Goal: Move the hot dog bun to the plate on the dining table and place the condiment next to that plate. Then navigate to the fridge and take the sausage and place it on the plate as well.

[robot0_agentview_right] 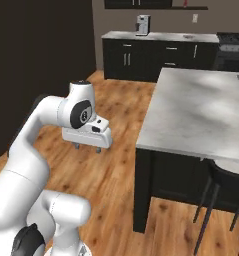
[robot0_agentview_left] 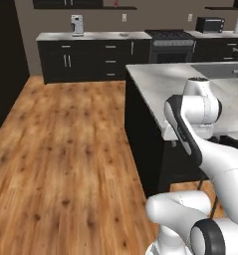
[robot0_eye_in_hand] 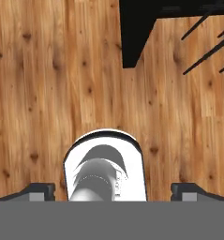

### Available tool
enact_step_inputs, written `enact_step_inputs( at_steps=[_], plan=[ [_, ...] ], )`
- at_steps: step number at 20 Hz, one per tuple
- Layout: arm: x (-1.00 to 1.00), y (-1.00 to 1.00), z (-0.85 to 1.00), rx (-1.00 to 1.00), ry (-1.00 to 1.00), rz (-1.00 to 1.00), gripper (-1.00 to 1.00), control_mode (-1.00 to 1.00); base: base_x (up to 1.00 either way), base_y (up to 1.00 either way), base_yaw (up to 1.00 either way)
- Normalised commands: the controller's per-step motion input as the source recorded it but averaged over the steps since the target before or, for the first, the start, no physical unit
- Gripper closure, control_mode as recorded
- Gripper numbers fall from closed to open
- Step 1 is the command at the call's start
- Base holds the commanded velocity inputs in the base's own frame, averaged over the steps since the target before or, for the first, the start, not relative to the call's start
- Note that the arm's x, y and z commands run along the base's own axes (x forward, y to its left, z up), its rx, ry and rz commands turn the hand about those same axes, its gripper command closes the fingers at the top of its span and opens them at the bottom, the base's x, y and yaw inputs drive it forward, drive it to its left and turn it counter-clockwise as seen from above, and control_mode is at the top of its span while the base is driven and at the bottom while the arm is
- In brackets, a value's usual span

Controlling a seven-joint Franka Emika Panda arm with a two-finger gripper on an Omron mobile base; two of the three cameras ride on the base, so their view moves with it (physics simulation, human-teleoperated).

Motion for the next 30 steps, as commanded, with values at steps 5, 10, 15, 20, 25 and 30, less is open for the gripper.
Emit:
enact_step_inputs(
  at_steps=[5,10,15,20,25,30],
  plan=[
    [0.0,0.0,0.0,0.0,0.0,0.0,-1.0,1.0,0.51,1.0,-0.07],
    [0.0,0.0,0.0,0.0,0.0,0.0,-1.0,1.0,0.97,0.95,-0.07],
    [0.0,0.0,0.0,0.0,0.0,0.0,-1.0,1.0,1.0,0.83,-0.07],
    [0.0,0.0,0.0,0.0,0.0,0.0,-1.0,1.0,1.0,0.48,-0.11],
    [0.0,0.0,0.0,0.0,0.0,0.0,-1.0,1.0,1.0,0.05,-0.08],
    [0.0,0.0,0.0,0.0,0.0,0.0,-1.0,1.0,1.0,0.07,-0.08]
  ],
)
